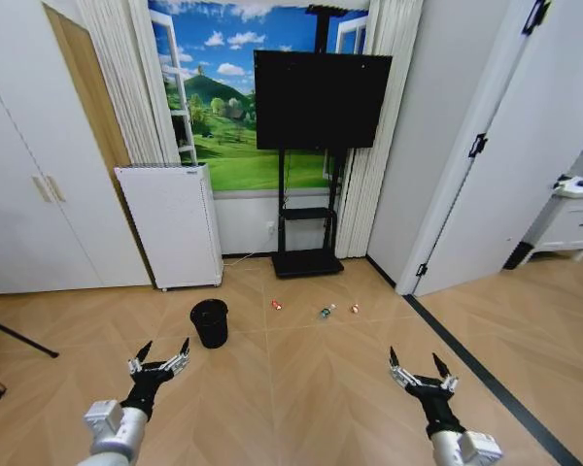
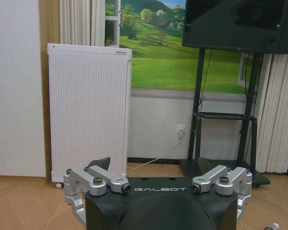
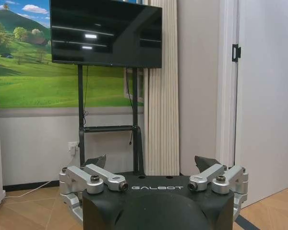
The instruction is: Pick up the trash bin and place the garbage on the floor into it.
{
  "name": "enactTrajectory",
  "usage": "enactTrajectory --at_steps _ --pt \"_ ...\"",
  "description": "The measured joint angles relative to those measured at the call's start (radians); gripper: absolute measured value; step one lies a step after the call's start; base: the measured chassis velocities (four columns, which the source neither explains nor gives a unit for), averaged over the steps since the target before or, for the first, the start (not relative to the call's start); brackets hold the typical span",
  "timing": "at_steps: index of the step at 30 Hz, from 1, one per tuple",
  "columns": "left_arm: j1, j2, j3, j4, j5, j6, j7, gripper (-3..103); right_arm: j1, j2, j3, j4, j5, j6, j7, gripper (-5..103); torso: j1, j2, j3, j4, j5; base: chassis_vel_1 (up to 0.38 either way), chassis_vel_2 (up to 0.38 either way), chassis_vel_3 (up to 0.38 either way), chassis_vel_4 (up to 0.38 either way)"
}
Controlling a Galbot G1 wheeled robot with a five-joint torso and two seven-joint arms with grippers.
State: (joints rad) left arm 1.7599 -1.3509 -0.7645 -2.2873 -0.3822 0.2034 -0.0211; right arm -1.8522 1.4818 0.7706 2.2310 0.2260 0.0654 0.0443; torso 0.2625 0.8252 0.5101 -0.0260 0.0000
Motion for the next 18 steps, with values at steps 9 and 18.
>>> enactTrajectory --at_steps 9,18 --pt "-0.001 -0.006 0.0 0.0 0.003 0.0 0.001 99 0.004 -0.002 0.004 -0.008 0.006 0.002 -0.007 100 0.0 0.0 0.0 -0.0001 0.0 -0.009 0.005 0.008 -0.011" --pt "-0.001 -0.008 -0.008 -0.003 0.003 -0.001 0.002 99 0.008 0.006 0.004 -0.022 0.005 0.026 -0.023 100 0.0 0.0 0.0 -0.0002 0.0 -0.033 0.024 0.028 -0.022"
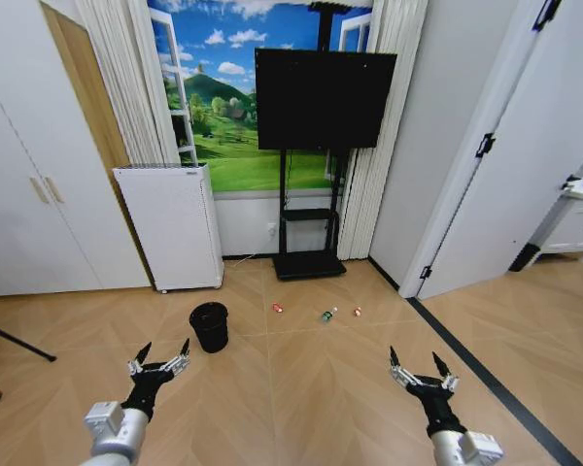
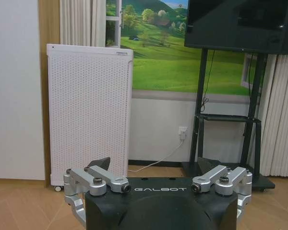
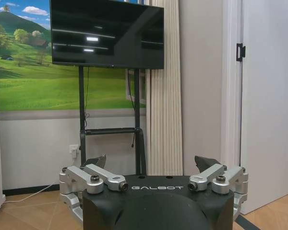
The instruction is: Pick up the trash bin and place the garbage on the floor into it.
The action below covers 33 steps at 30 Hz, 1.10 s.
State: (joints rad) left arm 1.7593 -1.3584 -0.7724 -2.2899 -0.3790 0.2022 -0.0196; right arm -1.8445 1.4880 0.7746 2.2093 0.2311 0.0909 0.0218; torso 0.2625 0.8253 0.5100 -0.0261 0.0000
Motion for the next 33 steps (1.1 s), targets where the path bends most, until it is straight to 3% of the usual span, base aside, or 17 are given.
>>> enactTrajectory --at_steps 12,26,27,30,32,33 --pt "0.021 -0.013 0.0 -0.01 0.012 -0.002 0.001 99 0.003 -0.004 -0.006 -0.009 -0.002 0.017 -0.01 100 0.0 0.0 0.0 0.0003 0.0001 -0.153 0.161 0.158 -0.17" --pt "0.033 -0.01 -0.006 -0.013 0.017 -0.003 0.002 99 0.005 -0.008 -0.017 -0.015 -0.001 0.02 -0.006 100 0.0 0.0 0.0 0.0005 0.0008 -0.321 0.307 0.314 -0.31" --pt "0.034 -0.01 -0.005 -0.011 0.018 -0.003 0.002 99 0.004 -0.009 -0.017 -0.016 -0.001 0.02 -0.006 100 0.0 0.0 0.0 0.0002 -0.0006 -0.355 0.357 0.364 -0.375" --pt "0.035 -0.011 -0.004 -0.009 0.02 -0.003 0.002 99 0.004 -0.013 -0.02 -0.019 -0.002 0.02 -0.006 100 0.0 0.0 0.0 0.0005 0.0013 -0.36 0.364 0.352 -0.37" --pt "0.035 -0.011 -0.003 -0.008 0.021 -0.003 0.002 99 0.004 -0.015 -0.021 -0.021 -0.002 0.023 -0.007 100 0.0 0.0 0.0 0.0003 0.0008 -0.332 0.403 0.376 -0.333" --pt "0.036 -0.013 -0.003 -0.006 0.022 -0.003 0.002 99 0.004 -0.017 -0.022 -0.023 -0.003 0.031 -0.01 100 0.0 0.0 0.0 0.0001 -0.0014 -0.322 0.295 0.376 -0.32"
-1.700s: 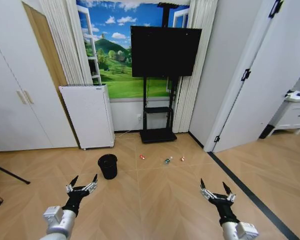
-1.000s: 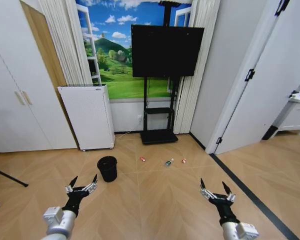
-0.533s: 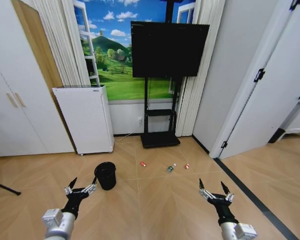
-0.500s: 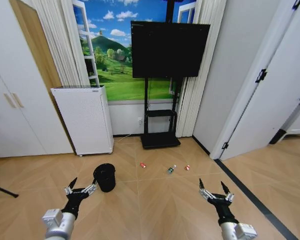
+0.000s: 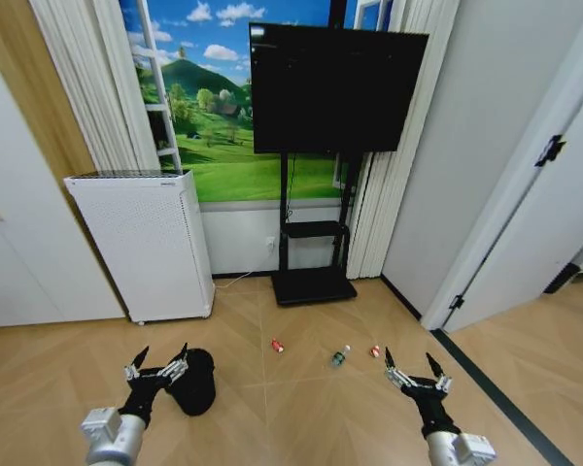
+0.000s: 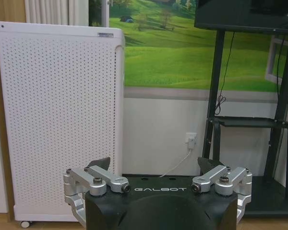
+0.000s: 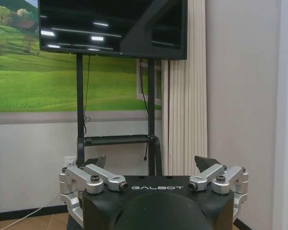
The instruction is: Pick up the trash bin and place the garbage on the floor into it.
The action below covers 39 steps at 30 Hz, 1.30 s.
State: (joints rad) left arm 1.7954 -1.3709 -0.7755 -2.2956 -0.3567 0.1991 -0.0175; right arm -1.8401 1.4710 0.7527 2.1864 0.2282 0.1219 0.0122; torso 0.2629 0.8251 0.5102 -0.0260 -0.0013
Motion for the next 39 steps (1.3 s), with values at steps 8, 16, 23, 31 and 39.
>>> enactTrajectory --at_steps 8,16,23,31,39 --pt "0.0 -0.003 -0.002 0.005 0.001 0.0 0.0 99 0.005 -0.009 -0.01 -0.01 0.0 0.015 -0.019 100 0.0 0.0 0.0 -0.0001 0.0024 -0.25 0.24 0.252 -0.256" --pt "0.001 -0.007 -0.007 0.009 -0.001 0.0 -0.002 99 0.008 -0.014 -0.015 -0.019 0.0 0.015 -0.024 100 -0.001 0.0 0.0 -0.0001 0.001 -0.136 0.134 0.138 -0.138" --pt "0.008 -0.013 -0.008 0.005 0.0 0.0 -0.003 99 0.008 -0.015 -0.02 -0.02 0.0 0.015 -0.026 100 -0.001 0.0 0.0 0.0 0.0017 -0.169 0.156 0.173 -0.174" --pt "0.019 -0.021 -0.014 0.0 0.021 -0.013 0.007 99 0.006 -0.02 -0.021 -0.02 -0.003 0.03 -0.03 100 0.0 0.0 0.0 -0.0003 0.0012 -0.181 0.188 0.183 -0.184" --pt "0.022 -0.032 -0.022 0.012 0.061 -0.061 0.022 100 -0.001 -0.027 -0.019 -0.032 -0.007 0.079 -0.039 100 0.0 0.0 0.0 0.0001 0.0014 -0.113 0.112 0.107 -0.107"
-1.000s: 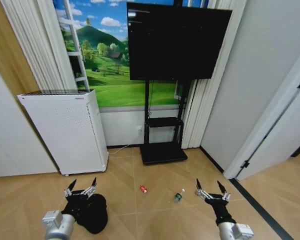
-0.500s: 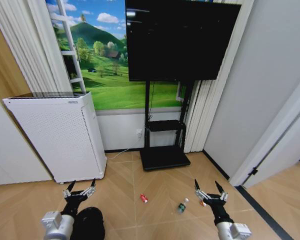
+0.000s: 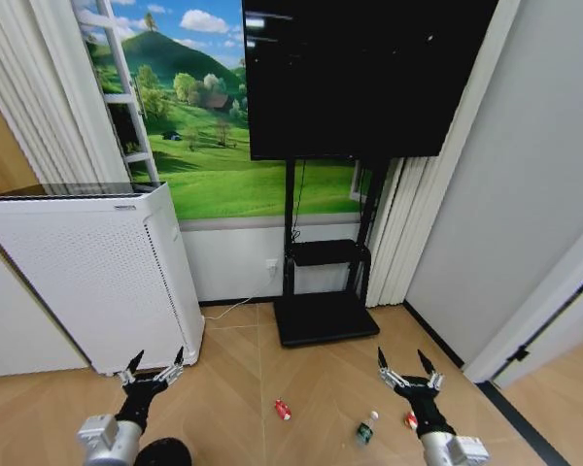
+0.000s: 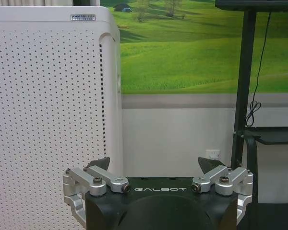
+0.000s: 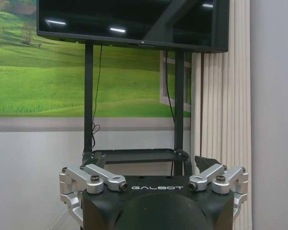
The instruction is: Pick up the trash bin and place the garbage on the floor into it.
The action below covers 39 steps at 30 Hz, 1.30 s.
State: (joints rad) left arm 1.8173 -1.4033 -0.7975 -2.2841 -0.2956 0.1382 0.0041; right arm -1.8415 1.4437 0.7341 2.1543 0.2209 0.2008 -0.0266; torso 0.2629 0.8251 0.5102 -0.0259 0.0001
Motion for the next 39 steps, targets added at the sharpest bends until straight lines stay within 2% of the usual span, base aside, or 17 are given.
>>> enactTrajectory --at_steps 5,7,8,16,22,39 --pt "0.003 -0.008 0.001 -0.004 -0.002 0.01 -0.002 100 -0.001 -0.002 -0.008 0.0 0.002 -0.001 0.002 100 -0.002 -0.002 -0.002 -0.0001 -0.0001 -0.01 0.013 0.001 -0.005" --pt "0.006 -0.01 0.003 -0.004 -0.001 0.013 -0.002 100 -0.002 -0.002 -0.021 0.0 0.007 -0.013 0.018 100 -0.006 -0.011 -0.006 0.0003 -0.0001 0.0 0.0 0.0 0.0" --pt "0.008 -0.002 0.001 -0.003 -0.001 0.017 0.001 100 -0.001 -0.01 -0.044 -0.005 0.029 -0.035 0.041 100 -0.015 -0.033 -0.018 0.0002 -0.0001 0.0 0.0 0.0 0.0" --pt "0.028 0.009 -0.004 0.001 -0.002 0.014 0.031 100 0.009 -0.031 -0.047 -0.021 0.035 -0.057 0.059 100 -0.029 -0.067 -0.037 0.0001 0.0 0.0 0.0 0.0 0.0" --pt "0.061 -0.006 0.009 -0.002 0.003 0.011 0.045 100 0.009 -0.07 -0.083 -0.034 0.037 -0.074 0.061 100 -0.044 -0.1 -0.057 0.0001 -0.0001 0.0 0.0 0.0 0.0" --pt "0.122 -0.065 -0.019 -0.053 0.002 0.001 0.051 100 0.039 -0.096 -0.149 -0.072 0.051 -0.086 0.068 100 -0.075 -0.175 -0.1 0.0002 0.0 0.0 0.0 0.0 0.0"
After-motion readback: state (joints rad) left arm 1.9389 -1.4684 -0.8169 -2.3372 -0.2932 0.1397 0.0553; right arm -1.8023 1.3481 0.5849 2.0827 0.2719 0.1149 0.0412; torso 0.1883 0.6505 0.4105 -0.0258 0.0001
